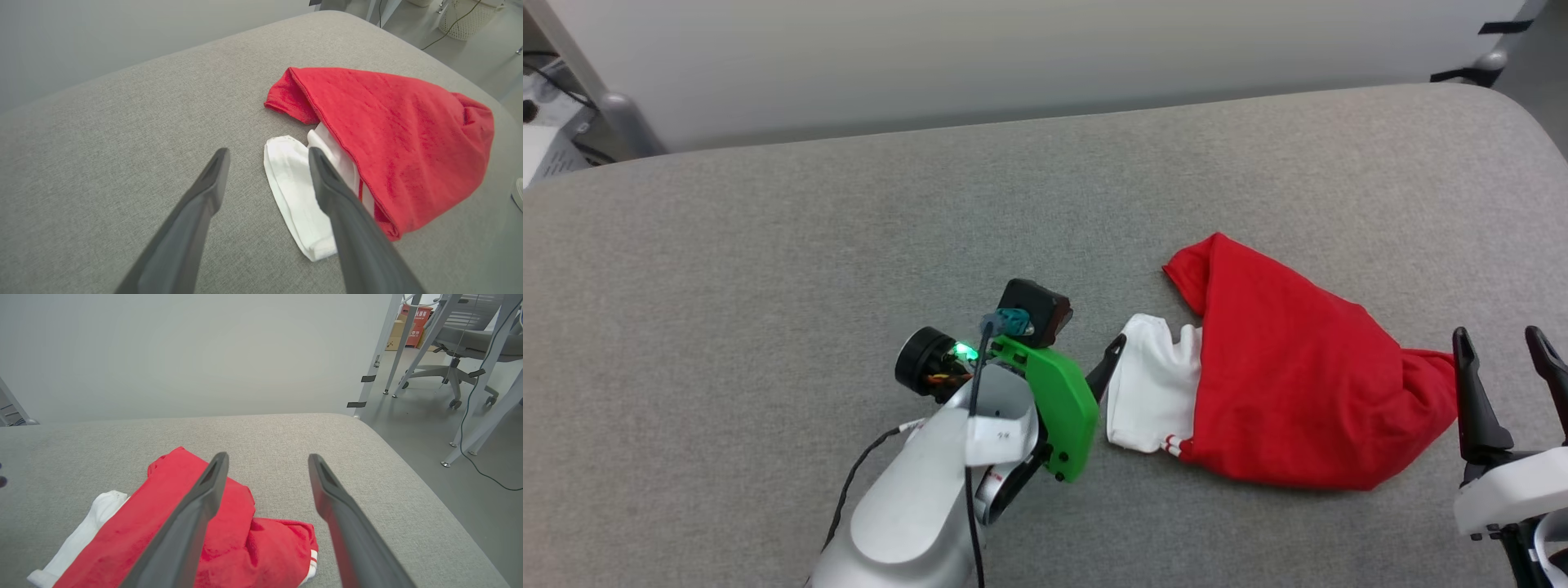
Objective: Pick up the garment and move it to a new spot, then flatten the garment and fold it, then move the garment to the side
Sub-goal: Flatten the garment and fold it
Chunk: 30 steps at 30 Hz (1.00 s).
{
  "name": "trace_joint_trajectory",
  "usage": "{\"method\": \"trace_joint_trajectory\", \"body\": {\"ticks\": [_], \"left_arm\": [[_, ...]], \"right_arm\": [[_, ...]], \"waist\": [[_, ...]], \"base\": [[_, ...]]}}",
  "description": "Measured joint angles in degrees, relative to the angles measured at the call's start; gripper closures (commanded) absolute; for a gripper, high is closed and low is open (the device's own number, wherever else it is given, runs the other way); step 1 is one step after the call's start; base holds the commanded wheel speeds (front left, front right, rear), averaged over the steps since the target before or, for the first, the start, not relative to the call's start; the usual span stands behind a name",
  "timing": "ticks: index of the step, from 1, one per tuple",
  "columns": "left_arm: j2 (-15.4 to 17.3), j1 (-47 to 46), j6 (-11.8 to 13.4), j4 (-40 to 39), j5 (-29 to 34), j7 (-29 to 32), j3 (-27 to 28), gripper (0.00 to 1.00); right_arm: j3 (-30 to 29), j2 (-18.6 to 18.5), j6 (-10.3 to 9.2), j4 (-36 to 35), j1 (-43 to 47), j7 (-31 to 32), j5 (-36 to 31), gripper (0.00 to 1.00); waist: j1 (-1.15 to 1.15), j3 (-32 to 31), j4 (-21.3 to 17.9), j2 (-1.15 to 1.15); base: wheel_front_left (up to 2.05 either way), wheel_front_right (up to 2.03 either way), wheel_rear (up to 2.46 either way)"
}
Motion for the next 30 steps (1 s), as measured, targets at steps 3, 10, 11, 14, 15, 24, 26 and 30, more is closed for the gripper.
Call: {"method": "trace_joint_trajectory", "body": {"ticks": [3, 10, 11, 14, 15, 24, 26, 30], "left_arm": [[-0.1, -3.2, 0.6, 4.1, 0.0, 5.9, -2.1, 0.0], [-0.1, -7.3, 2.6, 11.5, -0.5, 8.9, -4.7, 0.0], [-0.2, -7.7, 2.9, 12.4, -0.8, 8.5, -5.0, 0.0], [-0.1, -8.5, 2.9, 14.9, -1.9, 7.3, -6.3, 0.0], [-0.2, -8.6, 2.9, 15.7, -2.2, 7.0, -6.7, 0.0], [-0.5, -10.8, 3.4, 21.2, -5.8, 2.4, -9.6, 1.0], [-0.8, -10.8, 3.7, 22.1, -6.6, 0.6, -9.4, 1.0], [-0.7, -10.8, 4.5, 23.7, -7.5, -3.4, -7.4, 1.0]], "right_arm": [[0.9, 0.4, 0.0, 0.1, -0.7, 0.0, -0.2, 0.0], [2.2, 0.7, 0.0, 2.0, -1.0, -1.2, -0.4, 0.0], [2.3, 0.8, 0.0, 2.4, -1.1, -1.5, -0.4, 0.0], [2.6, 0.8, 0.0, 3.5, -1.3, -2.1, -0.6, 0.0], [2.7, 0.8, 0.0, 3.8, -1.5, -2.2, -0.7, 0.0], [2.4, 0.1, 0.0, 5.1, -2.2, -2.7, -0.7, 0.0], [2.4, -0.4, 0.0, 5.2, -2.2, -2.6, -0.7, 0.0], [2.3, -1.0, 0.0, 5.2, -2.2, -2.6, -0.7, 0.0]], "waist": [[0.0, 1.4, -1.4, 0.0], [0.0, 4.6, -4.5, 0.0], [0.01, 5.0, -5.0, 0.0], [0.0, 5.9, -6.0, 0.0], [0.0, 6.1, -6.3, 0.0], [0.0, 6.5, -6.3, 0.0], [0.0, 6.2, -5.7, 0.0], [0.0, 5.5, -4.1, 0.0]], "base": [[0.0, 0.0, 0.0], [0.0, 0.0, 0.0], [0.0, 0.0, 0.0], [0.0, 0.0, 0.0], [0.0, 0.0, 0.0], [0.0, 0.0, 0.0], [0.0, 0.0, 0.0], [0.0, 0.0, 0.0]]}}
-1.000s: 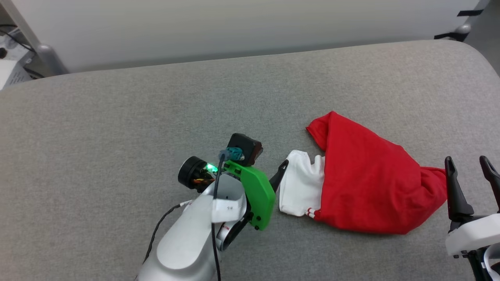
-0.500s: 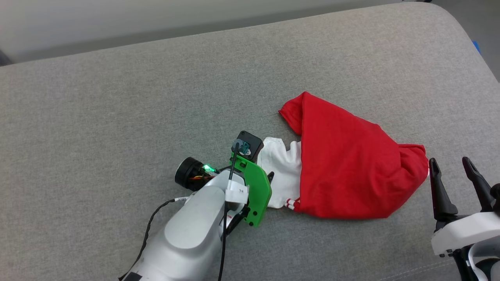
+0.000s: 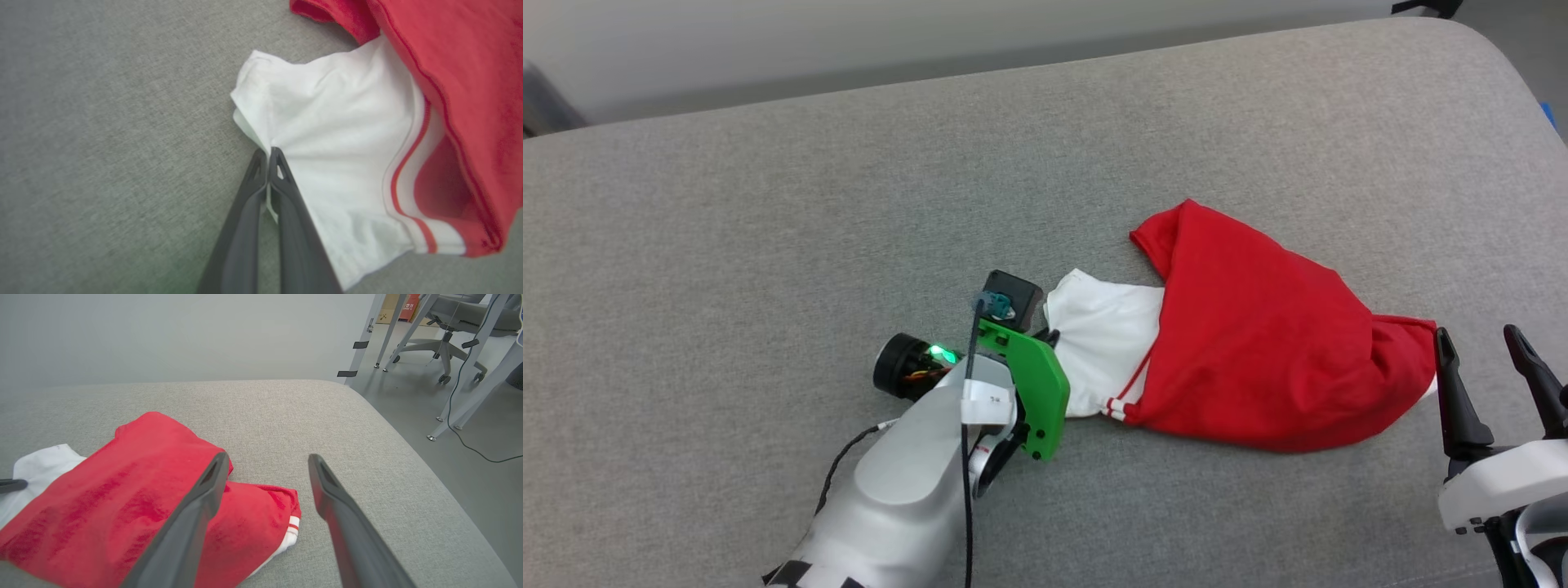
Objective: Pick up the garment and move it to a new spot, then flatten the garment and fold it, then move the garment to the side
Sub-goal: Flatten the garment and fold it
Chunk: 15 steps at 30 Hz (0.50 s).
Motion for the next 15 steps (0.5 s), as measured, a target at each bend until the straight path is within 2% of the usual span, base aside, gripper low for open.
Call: {"method": "trace_joint_trajectory", "body": {"ticks": [7, 15], "left_arm": [[4.7, 0.2, 2.2, -0.6, -2.8, -5.9, 5.1, 1.0], [11.0, 4.6, 5.1, -5.7, -5.2, -8.8, 10.0, 1.0]], "right_arm": [[0.0, -0.4, 0.0, 0.0, 0.3, 0.6, 0.0, 0.0], [0.0, -0.6, 0.0, 0.0, 1.1, 1.3, -0.1, 0.0]], "waist": [[0.0, -2.0, 3.9, 0.0], [0.0, -4.2, 9.0, 0.0]], "base": [[0.0, 0.0, 0.0], [0.0, 0.0, 0.0]]}}
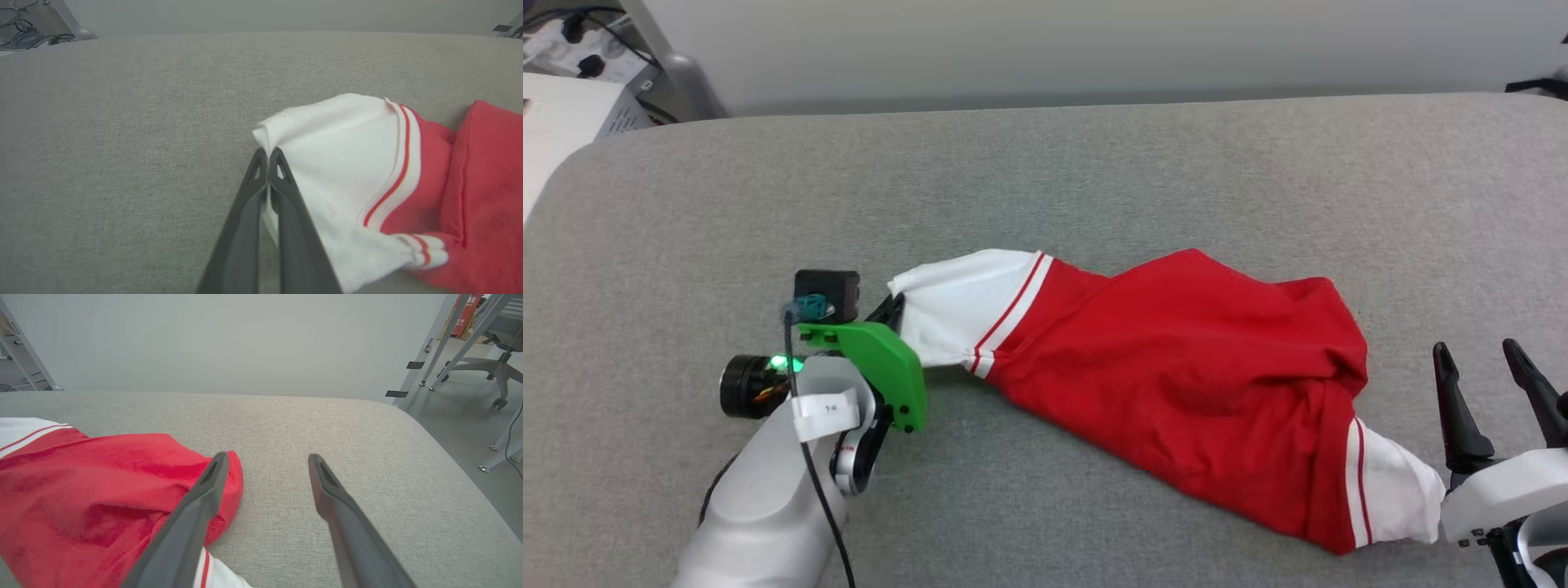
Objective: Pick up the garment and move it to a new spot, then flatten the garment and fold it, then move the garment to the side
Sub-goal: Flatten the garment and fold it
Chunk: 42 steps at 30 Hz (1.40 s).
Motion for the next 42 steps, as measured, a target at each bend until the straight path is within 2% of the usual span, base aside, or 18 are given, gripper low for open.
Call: {"method": "trace_joint_trajectory", "body": {"ticks": [6, 9, 10, 11, 12, 13, 17, 21, 24, 29, 36, 38, 42], "left_arm": [[3.5, 8.7, 1.9, -3.6, -2.4, 0.1, 2.0, 1.0], [3.6, 12.4, 2.4, -4.7, -3.2, 0.1, 2.0, 1.0], [3.6, 13.3, 2.4, -5.1, -3.3, 0.1, 2.0, 0.87], [3.5, 14.2, 2.5, -5.5, -3.3, 0.1, 1.8, 0.06], [3.5, 14.9, 2.7, -6.0, -3.3, 0.0, 1.7, 0.06], [3.4, 15.3, 2.9, -6.3, -3.3, -0.5, 1.6, 0.0], [3.2, 16.1, 2.7, -9.4, -3.3, -4.6, 1.4, 0.0], [3.7, 16.2, 0.8, -14.2, -1.6, -11.5, 1.4, 0.0], [4.9, 16.6, -0.4, -18.7, 0.8, -13.6, 1.4, 0.0], [5.1, 19.3, -0.9, -28.1, 6.2, -14.1, 3.2, 0.0], [1.6, 26.2, -1.5, -36.1, 11.9, -14.1, 6.2, 0.0], [0.8, 26.7, -2.2, -36.7, 12.9, -14.1, 6.9, 0.0], [-0.2, 26.8, -3.5, -37.0, 14.1, -14.1, 8.8, 0.0]], "right_arm": [[0.3, 0.3, 0.0, 0.2, 0.6, 0.3, -0.5, 0.0], [0.4, 0.5, 0.0, 0.5, 0.7, 0.4, -0.5, 0.0], [0.5, 0.6, 0.0, 0.6, 0.8, 0.5, -0.5, 0.0], [0.5, 0.7, 0.0, 0.7, 0.9, 0.6, -0.5, 0.0], [0.6, 0.8, 0.0, 0.8, 1.1, 0.7, -0.5, 0.0], [0.6, 0.8, 0.0, 0.9, 1.3, 0.7, -0.6, 0.0], [0.6, 1.0, 0.0, 1.2, 1.8, 0.7, -1.0, 0.0], [0.7, 1.0, 0.0, 1.0, 1.8, 0.8, -1.1, 0.0], [0.5, 1.0, 0.0, 0.5, 1.8, 1.3, -1.1, 0.0], [0.5, 1.0, 0.0, -0.2, 2.0, 1.8, -1.0, 0.0], [1.0, 0.6, 0.0, -0.6, 2.9, 3.1, -0.6, 0.0], [1.6, -0.2, 0.0, -0.8, 2.9, 4.5, -0.2, 0.0], [3.1, -4.2, 0.0, 0.7, 1.7, 10.6, 0.2, 0.0]], "waist": [[0.0, -1.5, 3.7, 0.0], [0.0, -2.1, 4.7, 0.0], [0.0, -2.3, 4.9, 0.0], [-0.01, -2.6, 5.2, 0.0], [0.0, -2.8, 5.4, 0.0], [-0.01, -3.0, 5.6, 0.0], [0.0, -3.9, 6.3, 0.0], [0.0, -4.9, 6.9, 0.0], [-0.01, -5.5, 7.4, 0.0], [0.0, -6.2, 8.7, 0.0], [0.0, -6.0, 10.5, 0.0], [0.0, -5.4, 11.0, 0.0], [-0.01, -3.9, 12.0, 0.0]], "base": [[0.0, 0.0, 0.0], [0.0, 0.0, 0.0], [0.0, 0.0, 0.0], [0.0, 0.0, 0.0], [0.0, 0.0, 0.0], [0.0, 0.0, 0.0], [0.0, 0.0, 0.0], [0.0, 0.0, 0.0], [0.0, 0.0, 0.0], [0.0, 0.0, 0.0], [0.0, 0.0, 0.0], [0.0, 0.0, 0.0], [0.0, 0.0, 0.0]]}}
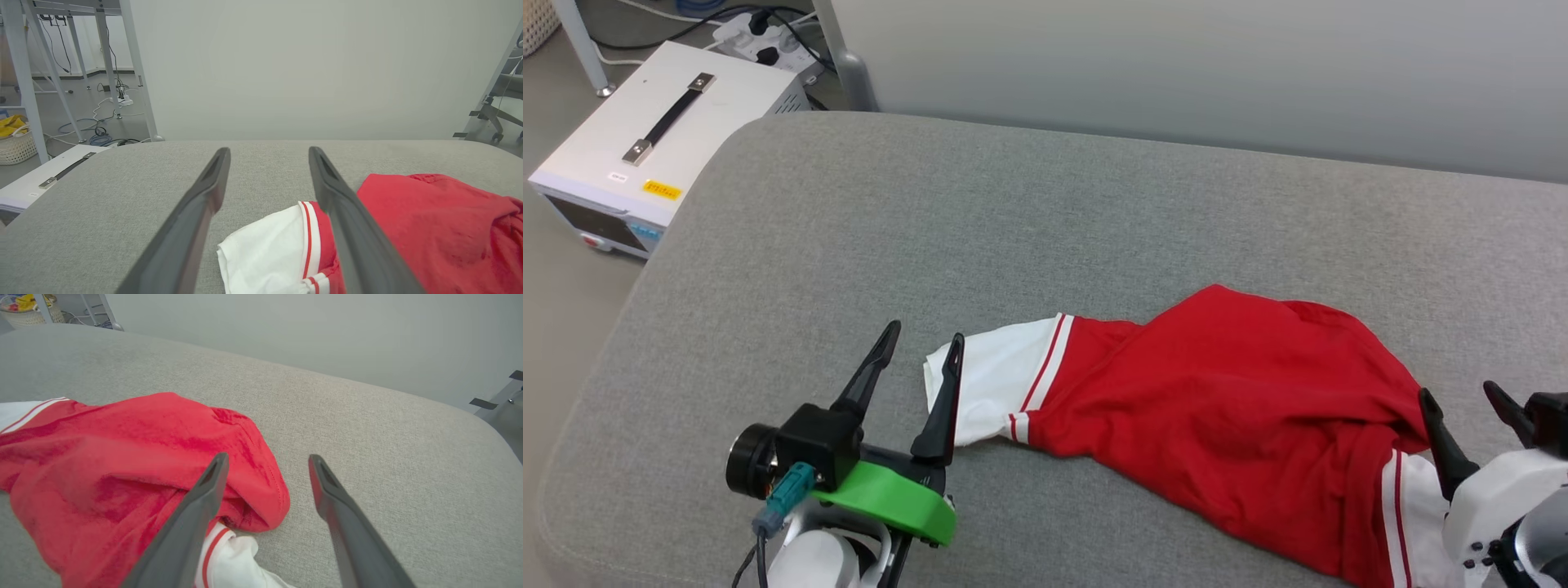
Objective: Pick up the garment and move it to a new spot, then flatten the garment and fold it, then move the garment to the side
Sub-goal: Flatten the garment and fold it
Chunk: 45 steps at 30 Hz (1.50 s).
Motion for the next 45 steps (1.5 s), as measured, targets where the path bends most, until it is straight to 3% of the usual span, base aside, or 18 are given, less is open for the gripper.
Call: {"method": "trace_joint_trajectory", "body": {"ticks": [10, 21, 22, 23, 24, 34, 39, 40, 45], "left_arm": [[-3.3, -0.5, -3.0, 1.2, 2.9, 0.0, 2.4, 0.0], [-6.0, -1.3, -4.9, 2.4, 4.6, 0.0, 4.1, 0.0], [-6.1, -1.4, -5.0, 2.5, 4.8, 0.0, 4.2, 0.0], [-6.1, -1.5, -5.1, 2.5, 5.0, 0.0, 4.4, 0.0], [-6.2, -1.5, -5.2, 2.6, 5.0, 0.0, 4.5, 0.0], [-7.4, -1.5, -5.7, 3.9, 5.9, 0.0, 5.7, 0.0], [-7.7, -1.5, -5.8, 4.5, 5.9, 0.0, 5.8, 0.0], [-7.9, -1.5, -5.8, 4.8, 5.9, 0.0, 5.9, 0.0], [-8.1, -1.4, -6.0, 5.3, 5.9, 0.0, 5.9, 0.0]], "right_arm": [[0.6, -4.2, 0.0, 9.6, -9.5, 16.9, 4.4, 0.0], [2.4, -5.6, -0.03, 19.3, -14.1, 23.5, 6.9, 0.0], [2.9, -6.0, -0.07, 19.7, -14.2, 23.7, 7.4, 0.64], [3.2, -6.4, -0.07, 20.1, -14.2, 23.7, 7.8, 0.9], [3.4, -6.8, -0.07, 20.3, -14.2, 23.6, 8.1, 1.0], [6.1, -10.5, 0.01, 21.3, -17.0, 18.8, 9.6, 1.0], [5.6, -15.3, 0.01, 20.5, -22.9, 17.4, 9.6, 1.0], [5.4, -18.3, 0.01, 21.0, -26.9, 16.7, 9.6, 1.0], [5.7, -22.6, 0.01, 23.2, -33.5, 15.2, 9.4, 1.0]], "waist": [[0.0, 3.8, 3.5, 0.0], [0.0, 7.2, 6.7, 0.0], [0.0, 7.4, 6.8, 0.0], [0.0, 7.6, 7.1, 0.0], [0.0, 7.8, 7.2, 0.0], [0.0, 5.5, 7.1, 0.0], [0.0, 3.9, 6.9, 0.0], [0.0, 3.1, 7.0, 0.0], [0.0, 1.8, 7.3, 0.0]], "base": [[0.0, 0.0, 0.0], [0.0, 0.0, 0.0], [0.0, 0.0, 0.0], [0.0, 0.0, 0.0], [0.0, 0.0, 0.0], [0.0, 0.0, 0.0], [0.0, 0.0, 0.0], [0.0, 0.0, 0.0], [0.0, 0.0, 0.0]]}}
